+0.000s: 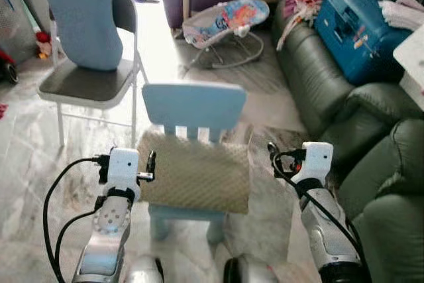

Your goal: Move the pillow to the sofa

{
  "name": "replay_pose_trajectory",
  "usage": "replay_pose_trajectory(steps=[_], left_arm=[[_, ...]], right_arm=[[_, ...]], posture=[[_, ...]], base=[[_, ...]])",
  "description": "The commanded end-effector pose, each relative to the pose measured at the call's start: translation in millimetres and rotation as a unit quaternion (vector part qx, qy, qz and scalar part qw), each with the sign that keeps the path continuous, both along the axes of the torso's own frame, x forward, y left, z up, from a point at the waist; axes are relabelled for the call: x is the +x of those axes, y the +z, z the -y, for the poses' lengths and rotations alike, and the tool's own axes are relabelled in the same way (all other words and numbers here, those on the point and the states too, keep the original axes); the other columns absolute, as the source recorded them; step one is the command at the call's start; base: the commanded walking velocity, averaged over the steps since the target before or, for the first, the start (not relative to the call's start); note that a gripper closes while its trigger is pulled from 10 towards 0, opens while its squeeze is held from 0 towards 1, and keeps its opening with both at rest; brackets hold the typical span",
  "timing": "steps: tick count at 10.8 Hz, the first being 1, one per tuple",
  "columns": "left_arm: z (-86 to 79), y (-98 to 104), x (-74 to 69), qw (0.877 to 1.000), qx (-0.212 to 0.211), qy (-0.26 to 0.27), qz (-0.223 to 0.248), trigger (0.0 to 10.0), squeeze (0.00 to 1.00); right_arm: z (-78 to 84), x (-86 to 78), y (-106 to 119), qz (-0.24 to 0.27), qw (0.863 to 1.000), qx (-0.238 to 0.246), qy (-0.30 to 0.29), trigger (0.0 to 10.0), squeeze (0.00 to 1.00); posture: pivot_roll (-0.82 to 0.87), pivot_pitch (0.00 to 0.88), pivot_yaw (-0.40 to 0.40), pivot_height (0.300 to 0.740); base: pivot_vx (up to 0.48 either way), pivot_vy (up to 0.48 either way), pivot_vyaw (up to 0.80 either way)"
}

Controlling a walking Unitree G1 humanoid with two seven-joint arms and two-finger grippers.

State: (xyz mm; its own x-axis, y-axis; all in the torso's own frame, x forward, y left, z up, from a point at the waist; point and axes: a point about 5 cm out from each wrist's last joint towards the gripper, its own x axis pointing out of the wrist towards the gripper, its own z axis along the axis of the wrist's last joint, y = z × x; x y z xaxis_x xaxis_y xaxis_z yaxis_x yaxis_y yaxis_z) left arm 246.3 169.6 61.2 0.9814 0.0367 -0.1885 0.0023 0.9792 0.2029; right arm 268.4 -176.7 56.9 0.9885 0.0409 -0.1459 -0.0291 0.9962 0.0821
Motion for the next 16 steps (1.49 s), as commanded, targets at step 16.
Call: replay_pose_trajectory(steps=[16], left_arm=[[-15.9,16,-7.4,0.996,0.069,0.04,0.03,10.0,0.0]], right_arm=[[-12.6,-10.4,4,-0.001,0.999,0.037,0.033,10.0,0.0]], posture=[[0.04,0.207,-0.06,0.54]], base=[[0.0,0.0,0.0]])
